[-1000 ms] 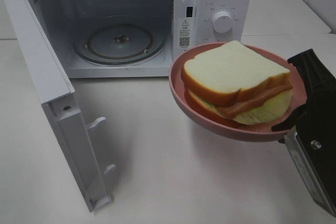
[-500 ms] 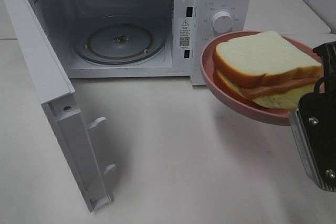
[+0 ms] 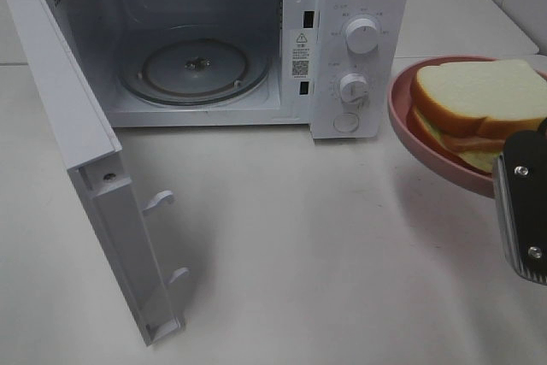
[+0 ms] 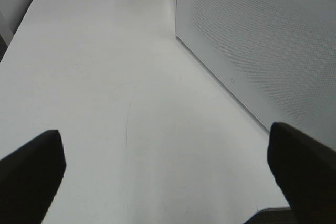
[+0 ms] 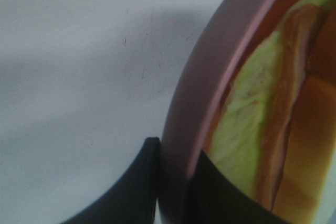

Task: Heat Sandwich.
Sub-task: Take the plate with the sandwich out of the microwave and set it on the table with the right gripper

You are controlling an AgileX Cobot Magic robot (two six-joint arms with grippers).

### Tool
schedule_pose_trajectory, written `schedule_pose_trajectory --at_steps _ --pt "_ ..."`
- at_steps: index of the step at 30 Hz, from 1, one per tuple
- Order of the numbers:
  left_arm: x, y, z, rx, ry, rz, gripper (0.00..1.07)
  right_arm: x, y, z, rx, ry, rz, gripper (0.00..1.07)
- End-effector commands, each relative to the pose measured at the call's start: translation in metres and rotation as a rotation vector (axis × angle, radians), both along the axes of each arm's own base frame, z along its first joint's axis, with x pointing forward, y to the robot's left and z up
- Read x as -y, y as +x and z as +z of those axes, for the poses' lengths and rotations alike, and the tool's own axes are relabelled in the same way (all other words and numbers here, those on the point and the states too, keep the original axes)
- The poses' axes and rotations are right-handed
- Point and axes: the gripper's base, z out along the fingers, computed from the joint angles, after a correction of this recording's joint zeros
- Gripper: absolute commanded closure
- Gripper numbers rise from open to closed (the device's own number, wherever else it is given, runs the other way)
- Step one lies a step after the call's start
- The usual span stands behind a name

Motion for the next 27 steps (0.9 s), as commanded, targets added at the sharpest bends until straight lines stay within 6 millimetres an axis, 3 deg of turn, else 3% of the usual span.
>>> schedule_pose_trajectory --at_steps 1,27 --pt "0.000 -0.001 0.000 0.016 -0.003 -0.004 0.06 0.005 0.000 0.004 0.034 -0.009 -0.062 1.07" --pt "0.000 -0.001 0.000 0.016 -0.003 -0.004 0.06 0.029 -0.002 0.003 0.104 0.002 -0.603 1.07"
